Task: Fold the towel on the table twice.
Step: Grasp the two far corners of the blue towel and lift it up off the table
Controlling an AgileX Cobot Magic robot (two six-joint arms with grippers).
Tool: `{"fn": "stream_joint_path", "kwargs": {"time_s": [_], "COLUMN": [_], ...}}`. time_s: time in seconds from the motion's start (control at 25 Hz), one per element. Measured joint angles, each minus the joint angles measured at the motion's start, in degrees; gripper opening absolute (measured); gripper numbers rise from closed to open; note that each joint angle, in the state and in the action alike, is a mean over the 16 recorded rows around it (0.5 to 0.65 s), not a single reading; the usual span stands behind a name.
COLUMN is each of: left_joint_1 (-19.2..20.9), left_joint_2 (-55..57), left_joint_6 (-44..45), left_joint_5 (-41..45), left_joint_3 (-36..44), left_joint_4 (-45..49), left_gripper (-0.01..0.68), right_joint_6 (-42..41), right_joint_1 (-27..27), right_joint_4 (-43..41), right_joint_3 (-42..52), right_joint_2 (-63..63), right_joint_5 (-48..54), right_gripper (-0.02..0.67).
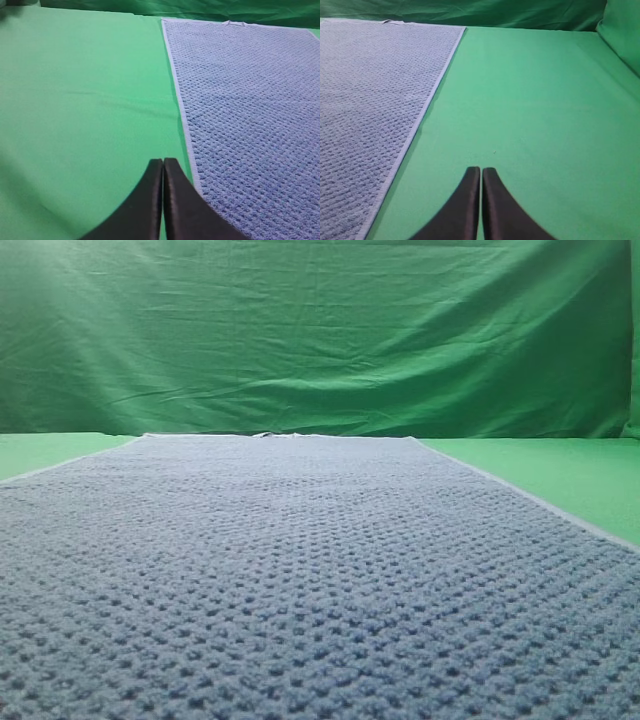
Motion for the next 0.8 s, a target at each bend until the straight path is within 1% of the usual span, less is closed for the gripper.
{"fn": "stream_joint_path", "kwargs": {"time_s": [0.8], "left_joint_1": [0.0], "left_joint_2": [0.0], "left_joint_6": [0.0], "left_joint_5": [-0.3], "left_joint_3": [0.0], "left_joint_4": [-0.3], "left_gripper": [0.0], "right_joint_6": [0.0], "right_joint_1": [0.0], "right_joint_4": [0.0], "right_joint_3": [0.0], "right_joint_2": [0.0], "right_joint_5": [0.0], "right_gripper": [0.0]}}
